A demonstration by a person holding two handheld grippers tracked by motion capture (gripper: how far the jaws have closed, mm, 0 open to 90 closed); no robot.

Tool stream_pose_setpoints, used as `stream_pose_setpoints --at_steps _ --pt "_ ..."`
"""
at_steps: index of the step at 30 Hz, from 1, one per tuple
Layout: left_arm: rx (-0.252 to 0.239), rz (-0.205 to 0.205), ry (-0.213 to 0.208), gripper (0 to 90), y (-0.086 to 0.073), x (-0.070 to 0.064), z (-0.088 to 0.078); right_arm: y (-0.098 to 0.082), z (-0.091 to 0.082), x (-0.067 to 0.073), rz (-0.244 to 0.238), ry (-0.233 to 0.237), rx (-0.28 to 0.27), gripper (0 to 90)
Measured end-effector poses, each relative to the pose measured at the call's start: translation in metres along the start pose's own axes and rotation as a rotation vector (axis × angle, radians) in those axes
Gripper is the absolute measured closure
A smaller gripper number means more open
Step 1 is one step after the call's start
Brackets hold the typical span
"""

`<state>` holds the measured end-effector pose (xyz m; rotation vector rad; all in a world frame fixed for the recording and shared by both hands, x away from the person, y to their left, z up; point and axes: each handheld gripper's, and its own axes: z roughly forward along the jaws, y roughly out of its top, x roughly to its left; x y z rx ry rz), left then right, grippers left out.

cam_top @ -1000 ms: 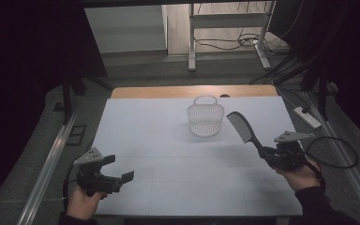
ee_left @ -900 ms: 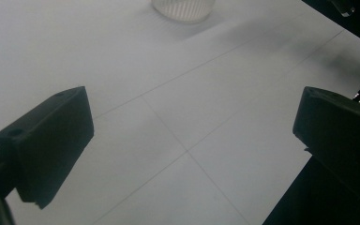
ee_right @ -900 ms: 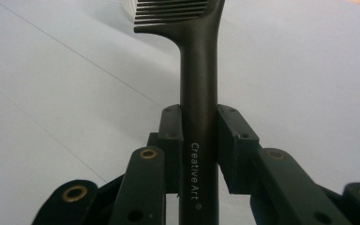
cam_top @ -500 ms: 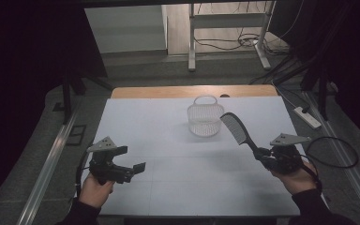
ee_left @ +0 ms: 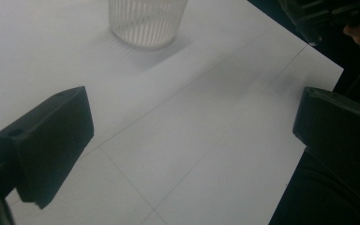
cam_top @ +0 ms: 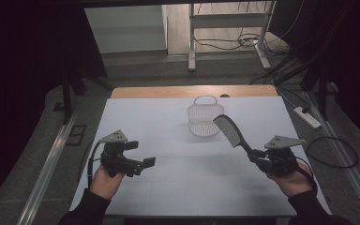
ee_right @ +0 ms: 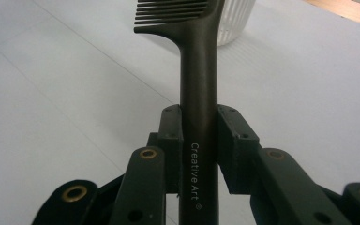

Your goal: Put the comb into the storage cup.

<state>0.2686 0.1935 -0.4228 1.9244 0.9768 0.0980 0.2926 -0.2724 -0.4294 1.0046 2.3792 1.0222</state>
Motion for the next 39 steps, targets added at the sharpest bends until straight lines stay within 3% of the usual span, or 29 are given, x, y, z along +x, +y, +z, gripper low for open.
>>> stream_pose_setpoints --at_steps 13,39 --pt "0.003 0.032 -0.028 0.0 0.018 -0.009 0.021 0.007 0.003 0.016 -0.037 0.025 -0.028 72.3" --pt "0.013 0.04 -0.112 0.0 0.045 -0.017 0.057 0.015 0.011 0.046 -0.096 0.08 -0.081 72.3"
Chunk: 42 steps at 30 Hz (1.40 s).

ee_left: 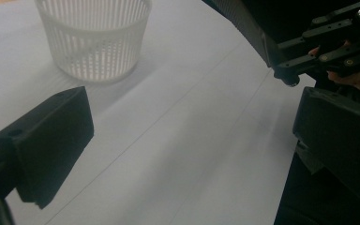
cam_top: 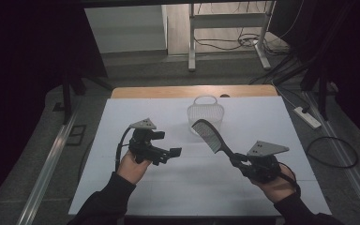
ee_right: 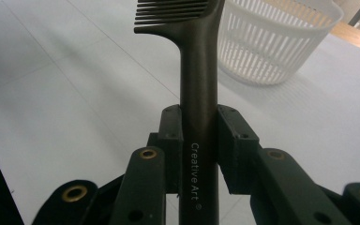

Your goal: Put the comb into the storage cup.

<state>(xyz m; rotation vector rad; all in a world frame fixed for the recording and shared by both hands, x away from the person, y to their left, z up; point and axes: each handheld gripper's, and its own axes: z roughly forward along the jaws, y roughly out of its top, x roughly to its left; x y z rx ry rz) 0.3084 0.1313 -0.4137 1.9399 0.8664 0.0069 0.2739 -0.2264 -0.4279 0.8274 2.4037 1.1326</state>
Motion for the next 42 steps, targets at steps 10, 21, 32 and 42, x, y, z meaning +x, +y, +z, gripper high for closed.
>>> stream_pose_setpoints --at_steps 10,21,32,42 --pt "0.0 -0.006 -0.03 0.0 0.006 -0.002 0.01 0.003 0.006 0.012 -0.025 0.02 -0.009 72.2" --pt "0.0 -0.019 -0.043 0.0 0.004 -0.003 0.014 0.007 0.014 0.028 -0.053 0.045 -0.022 72.3" --pt "-0.004 -0.04 -0.087 0.0 0.003 -0.004 0.018 0.01 0.021 0.045 -0.086 0.072 -0.041 72.2" --pt "-0.012 -0.076 -0.126 0.0 0.003 -0.002 0.018 0.012 0.024 0.056 -0.116 0.082 -0.053 72.2"
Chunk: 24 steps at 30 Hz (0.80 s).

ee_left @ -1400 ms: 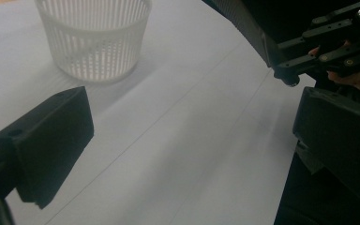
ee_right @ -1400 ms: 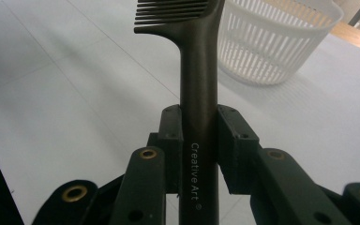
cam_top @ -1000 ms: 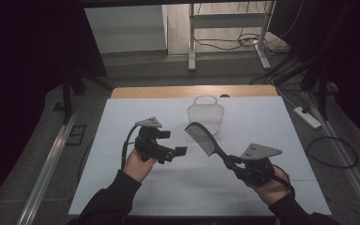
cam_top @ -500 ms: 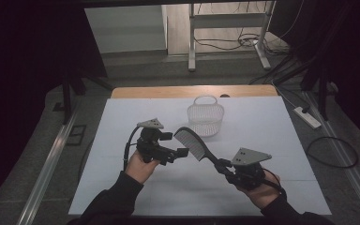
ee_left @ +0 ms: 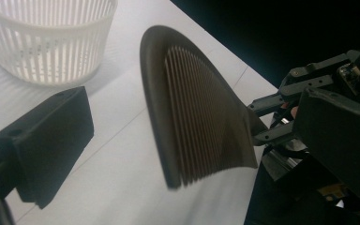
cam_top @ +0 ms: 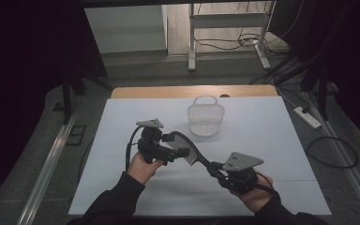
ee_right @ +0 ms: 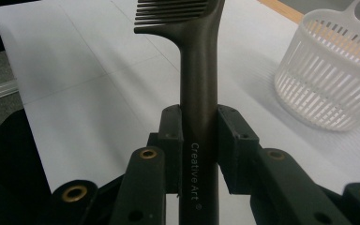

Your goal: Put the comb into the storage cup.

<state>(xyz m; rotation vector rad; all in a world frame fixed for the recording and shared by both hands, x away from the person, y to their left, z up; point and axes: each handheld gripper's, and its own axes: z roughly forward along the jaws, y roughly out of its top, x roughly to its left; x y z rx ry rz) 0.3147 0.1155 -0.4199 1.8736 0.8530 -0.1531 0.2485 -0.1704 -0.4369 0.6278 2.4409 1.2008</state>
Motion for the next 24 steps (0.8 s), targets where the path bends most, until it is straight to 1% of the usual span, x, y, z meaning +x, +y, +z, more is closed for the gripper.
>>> stream_pose_setpoints --at_steps 5,7,10,13,14,15,17,19,22,24 --pt "0.015 -0.001 0.009 0.8 0.0006 -0.0014 0.0015 0.0002 0.0001 0.001 -0.008 -0.007 -0.005 72.2" --pt "0.013 -0.009 -0.002 4.0 0.0004 -0.0009 0.001 0.0002 0.0 0.001 -0.01 -0.008 -0.006 72.3" --pt "0.008 -0.02 -0.017 16.5 0.0004 -0.0002 -0.0012 0.0 -0.0001 0.0011 -0.012 -0.012 -0.005 72.2" --pt "0.005 -0.034 -0.049 33.5 0.0007 0.0002 -0.0026 0.0001 -0.0002 0.0011 -0.014 -0.014 -0.007 72.2" --pt "0.007 -0.041 -0.067 37.9 0.0008 0.001 -0.0029 0.0 -0.0002 0.0011 -0.015 -0.015 -0.008 72.2" --pt "0.007 -0.046 -0.073 42.5 0.0008 0.0013 -0.0028 0.0 -0.0003 0.0011 -0.014 -0.016 -0.009 72.2" --pt "0.006 -0.073 -0.093 51.3 0.0005 0.0024 -0.0028 0.0 -0.0004 0.0011 -0.015 -0.019 -0.01 72.2" --pt "0.0 -0.104 -0.123 57.0 0.0 0.0046 -0.0031 0.0 -0.0005 0.0011 -0.016 -0.019 -0.011 72.3" --pt "-0.001 -0.121 -0.15 66.2 -0.0004 0.0062 -0.0035 0.0 -0.0004 0.0012 -0.019 -0.022 -0.011 72.2" --pt "0.006 -0.127 -0.159 72.0 -0.0006 0.0064 -0.003 -0.0001 -0.0002 0.0011 -0.019 -0.02 -0.011 72.2"
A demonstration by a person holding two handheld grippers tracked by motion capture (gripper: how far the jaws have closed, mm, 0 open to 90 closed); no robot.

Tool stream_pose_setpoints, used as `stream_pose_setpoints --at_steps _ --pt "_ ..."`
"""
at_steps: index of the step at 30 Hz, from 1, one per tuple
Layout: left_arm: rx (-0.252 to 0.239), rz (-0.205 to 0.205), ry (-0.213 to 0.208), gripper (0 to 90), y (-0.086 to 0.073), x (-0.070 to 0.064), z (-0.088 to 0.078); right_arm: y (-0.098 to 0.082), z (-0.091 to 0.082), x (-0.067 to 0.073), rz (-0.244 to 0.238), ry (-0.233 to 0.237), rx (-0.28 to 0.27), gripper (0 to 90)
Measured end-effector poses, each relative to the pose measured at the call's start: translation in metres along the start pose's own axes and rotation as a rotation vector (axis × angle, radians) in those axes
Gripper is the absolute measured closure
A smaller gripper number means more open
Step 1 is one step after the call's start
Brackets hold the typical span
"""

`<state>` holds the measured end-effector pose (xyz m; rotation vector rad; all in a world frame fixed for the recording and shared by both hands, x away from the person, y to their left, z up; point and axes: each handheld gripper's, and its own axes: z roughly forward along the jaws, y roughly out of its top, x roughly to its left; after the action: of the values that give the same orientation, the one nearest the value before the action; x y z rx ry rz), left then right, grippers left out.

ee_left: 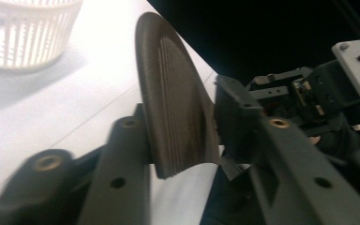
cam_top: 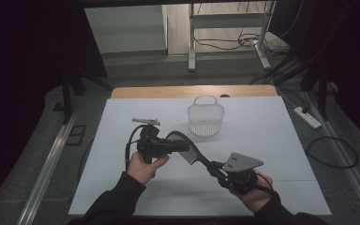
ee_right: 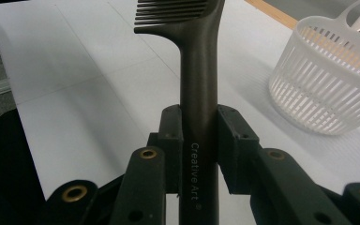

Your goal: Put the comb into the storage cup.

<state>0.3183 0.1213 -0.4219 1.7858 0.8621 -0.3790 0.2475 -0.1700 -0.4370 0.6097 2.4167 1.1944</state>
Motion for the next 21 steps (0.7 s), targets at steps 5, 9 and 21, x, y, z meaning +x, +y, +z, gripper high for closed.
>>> stream_pose_setpoints --at_steps 5,9,21 --pt "-0.008 -0.028 -0.054 80.3 -0.0013 0.0022 0.0003 -0.0004 0.0009 -0.0002 0.001 0.005 0.003 72.2" --pt "-0.01 -0.055 -0.095 84.8 -0.0032 0.0048 0.0013 -0.0013 0.0032 0.0002 -0.008 0.005 0.016 72.1" --pt "-0.025 -0.035 -0.079 86.9 -0.0029 -0.0021 0.0025 -0.0029 0.0055 -0.0041 0.029 0.03 0.015 70.4"
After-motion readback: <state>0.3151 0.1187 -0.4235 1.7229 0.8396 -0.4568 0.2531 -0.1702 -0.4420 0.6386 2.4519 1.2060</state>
